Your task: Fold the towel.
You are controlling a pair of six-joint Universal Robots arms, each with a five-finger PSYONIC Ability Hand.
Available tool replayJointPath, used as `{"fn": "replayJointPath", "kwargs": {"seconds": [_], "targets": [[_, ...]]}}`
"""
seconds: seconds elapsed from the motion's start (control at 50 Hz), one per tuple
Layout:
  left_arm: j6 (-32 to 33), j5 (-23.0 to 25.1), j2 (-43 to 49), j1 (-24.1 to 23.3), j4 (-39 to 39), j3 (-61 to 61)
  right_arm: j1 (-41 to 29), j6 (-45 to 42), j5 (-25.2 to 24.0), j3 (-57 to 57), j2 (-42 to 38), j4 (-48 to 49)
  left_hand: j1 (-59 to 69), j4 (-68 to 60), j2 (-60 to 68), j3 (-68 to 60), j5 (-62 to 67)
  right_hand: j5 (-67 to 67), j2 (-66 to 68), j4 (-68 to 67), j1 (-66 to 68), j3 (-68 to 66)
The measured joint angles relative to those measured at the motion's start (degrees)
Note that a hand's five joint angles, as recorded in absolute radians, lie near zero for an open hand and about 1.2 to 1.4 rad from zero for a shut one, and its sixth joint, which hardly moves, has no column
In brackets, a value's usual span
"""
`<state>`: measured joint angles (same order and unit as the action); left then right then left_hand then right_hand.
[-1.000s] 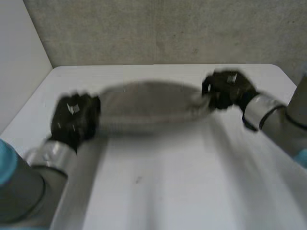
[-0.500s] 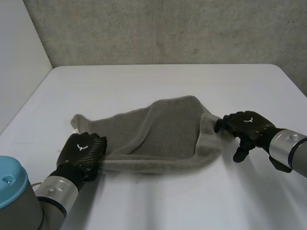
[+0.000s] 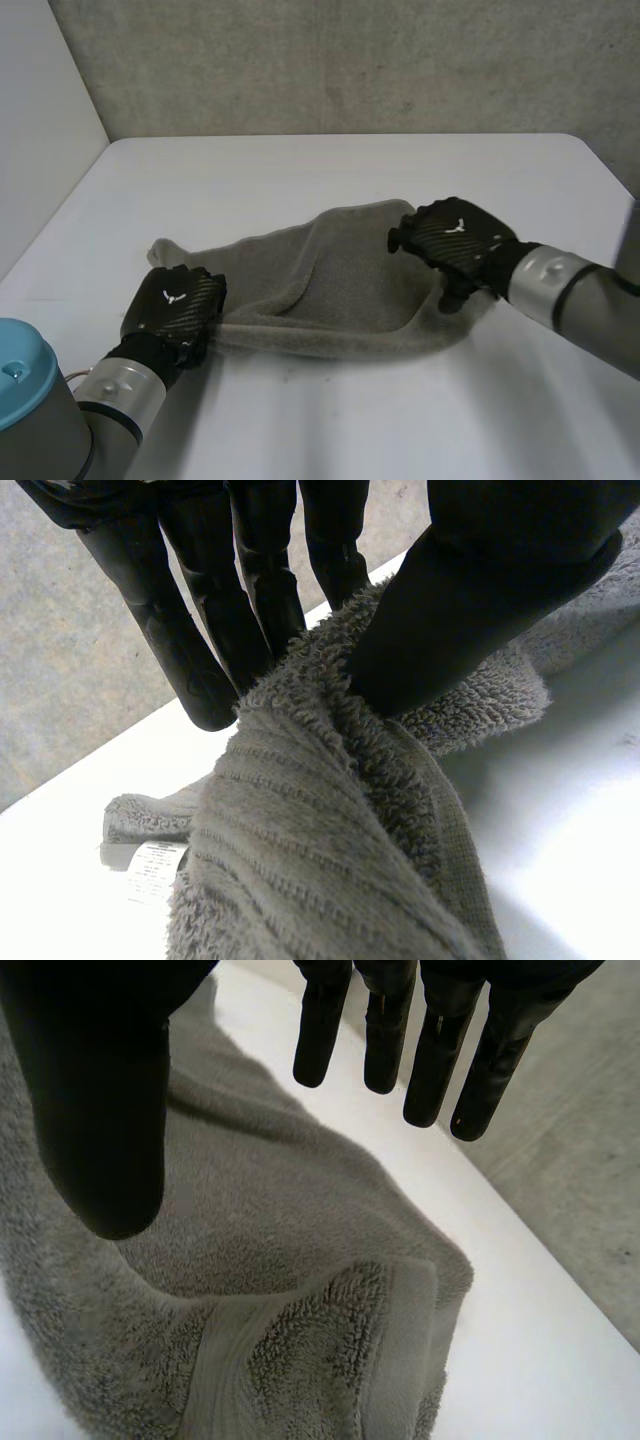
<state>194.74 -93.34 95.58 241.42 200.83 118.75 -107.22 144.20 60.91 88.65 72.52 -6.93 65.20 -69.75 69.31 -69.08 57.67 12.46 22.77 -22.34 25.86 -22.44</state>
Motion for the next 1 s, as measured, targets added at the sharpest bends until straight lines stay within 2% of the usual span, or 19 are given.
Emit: {"fn": "replayJointPath", "kwargs": {"seconds": [0.12, 0.14, 0.16, 0.2, 0.28, 0.54, 0.62, 0.64, 0.66, 0.68, 0.84, 0.86, 1.0], "targets": [[0.03, 0.0, -0.04, 0.02, 0.0, 0.24, -2.54, -5.85, 10.93, -8.45, -9.44, -7.35, 0.0, 0.0, 0.0, 0.0, 0.0, 0.94, 0.12, -0.86, 0.86, -0.68], [0.03, 0.02, -0.04, 0.02, 0.0, 0.3, -2.86, -7.23, 14.6, -10.23, -11.29, -10.03, 0.0, 0.0, 0.0, 0.0, 0.0, 0.93, 0.39, -1.0, 0.98, -0.8], [0.03, 0.02, -0.04, 0.02, 0.0, 0.3, -2.86, -7.23, 14.6, -10.23, -11.29, -10.03, 0.0, 0.0, 0.0, 0.0, 0.0, 0.93, 0.39, -1.0, 0.98, -0.8], [0.0, 0.05, -0.01, 0.02, 0.0, 0.38, -3.11, -8.47, 18.47, -11.73, -12.79, -12.4, 0.0, 0.0, 0.0, 0.0, 0.0, 1.1, 0.39, -1.03, 1.01, -0.8], [-0.04, 0.07, 0.1, 0.02, 0.05, 0.43, -3.12, -9.29, 21.61, -12.51, -13.93, -12.73, 0.0, 0.0, 0.0, 0.0, 0.0, 1.31, 0.64, -1.3, 1.32, -1.14], [-0.05, 0.01, 0.16, 0.1, 0.09, 0.48, -2.82, -8.73, 21.79, -13.38, -16.25, -8.13, 0.0, 0.0, 0.0, 0.0, 0.0, 6.34, 6.35, -6.8, 7.95, -6.75], [-0.01, 0.0, 0.17, 0.08, 0.09, 0.58, -2.82, -7.98, 22.06, -14.27, -16.74, -8.17, 0.0, 0.0, 0.0, 0.0, 0.0, 16.0, 17.65, -16.86, 19.96, -16.79], [0.0, 0.0, 0.22, 0.06, 0.11, 0.61, -2.82, -7.41, 22.09, -14.63, -16.84, -8.23, 0.0, 0.0, 0.0, 0.0, 0.0, 29.82, 33.21, -32.26, 35.83, -33.29], [0.01, 0.0, 0.28, 0.06, 0.12, 0.62, -2.82, -6.6, 22.07, -14.98, -16.87, -8.33, 0.0, 0.0, 0.0, 0.0, 0.0, 39.72, 39.5, -39.86, 45.9, -39.71], [0.02, 0.0, 0.4, 0.05, 0.13, 0.62, -2.82, -5.83, 21.99, -15.24, -16.81, -8.39, 0.0, 0.0, 0.0, 0.0, 0.0, 41.79, 41.91, -42.4, 48.8, -42.25], [0.1, -0.08, 1.35, 0.35, 0.2, 0.33, -2.57, 1.89, 20.38, -15.45, -13.46, -7.46, 0.0, 0.0, 0.0, 0.0, 0.0, 46.04, 46.29, -46.85, 53.14, -46.63], [0.14, -0.11, 1.53, 0.64, 0.18, -0.03, -2.07, 4.81, 19.02, -14.95, -11.18, -6.2, 0.0, 0.0, 0.0, 0.0, 0.0, 46.35, 46.5, -47.14, 53.4, -46.91], [0.3, -0.1, 0.2, 2.48, -0.6, -3.34, 1.19, 11.27, 15.16, -13.2, -2.28, -2.38, 0.0, 0.0, 0.0, 0.0, 0.0, 46.5, 46.56, -47.27, 53.6, -47.02]]}}
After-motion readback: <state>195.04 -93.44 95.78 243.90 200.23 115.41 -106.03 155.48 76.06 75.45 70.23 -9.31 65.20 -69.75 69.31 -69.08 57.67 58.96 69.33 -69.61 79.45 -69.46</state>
